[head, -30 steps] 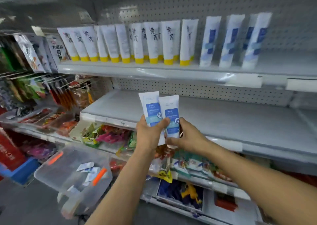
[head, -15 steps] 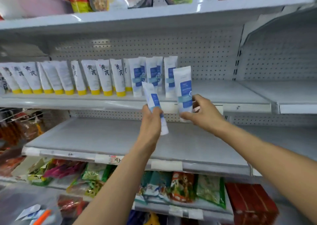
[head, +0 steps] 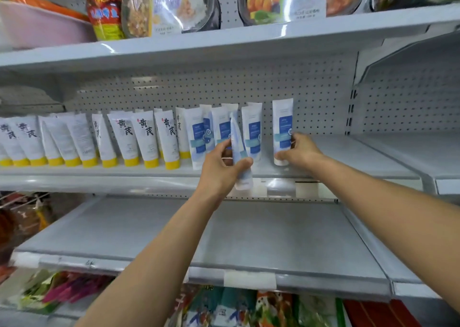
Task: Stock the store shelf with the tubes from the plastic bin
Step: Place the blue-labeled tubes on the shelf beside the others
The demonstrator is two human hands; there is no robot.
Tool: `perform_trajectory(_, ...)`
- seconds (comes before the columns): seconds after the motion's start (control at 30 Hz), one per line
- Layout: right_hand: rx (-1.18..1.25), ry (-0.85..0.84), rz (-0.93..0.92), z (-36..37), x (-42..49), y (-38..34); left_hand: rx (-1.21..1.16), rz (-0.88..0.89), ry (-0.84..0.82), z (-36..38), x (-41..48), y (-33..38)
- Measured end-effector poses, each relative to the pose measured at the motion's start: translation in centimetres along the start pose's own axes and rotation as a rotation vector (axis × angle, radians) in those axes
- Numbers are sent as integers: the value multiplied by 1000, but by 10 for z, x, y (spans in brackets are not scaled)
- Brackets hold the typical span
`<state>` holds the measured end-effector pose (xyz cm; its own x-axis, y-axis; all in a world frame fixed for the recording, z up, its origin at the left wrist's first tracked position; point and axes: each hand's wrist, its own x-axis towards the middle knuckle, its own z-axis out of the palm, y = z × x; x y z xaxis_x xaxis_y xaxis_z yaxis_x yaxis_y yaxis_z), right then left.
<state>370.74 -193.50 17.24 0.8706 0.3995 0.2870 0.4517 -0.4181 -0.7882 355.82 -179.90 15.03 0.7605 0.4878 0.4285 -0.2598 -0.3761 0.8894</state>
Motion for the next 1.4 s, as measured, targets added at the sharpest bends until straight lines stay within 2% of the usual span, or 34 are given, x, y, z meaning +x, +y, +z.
perform_trajectory(0.4, -33, 16, 71, 20, 55, 20, -93, -3, -48, -9, 23, -15)
perform_trajectory(0.73, -128, 20, 122, 10, 37, 13, -116, -21, -66, -3, 18, -10)
perform_trajectory(0.83, -170, 90, -7, 3, 15, 6, -131, -17, -72, 0, 12, -6)
perform_trajectory(0.9, -52, -13, -94, -3, -2, -1, -145, -11, -73, 2, 10, -3)
perform_trajectory(1.0, 105, -350, -158, -11, -26, -12, -175, -6, -83, 8, 9, 2)
perform_trajectory(1.07, 128, -496, -165, -12, -34, -16, -173, 7, -98, 14, 8, 5)
perform_trajectory(1.17, 200, -555, -179, -15, -38, -17, -182, 34, -118, 23, 7, 8)
perform_trajectory(1.3, 207, -533, -172, -22, -36, -11, -206, 47, -136, 33, 4, 12)
perform_trajectory(1.4, 180, -511, -173, -26, -36, -6, -109, 81, -152, 37, 4, 15)
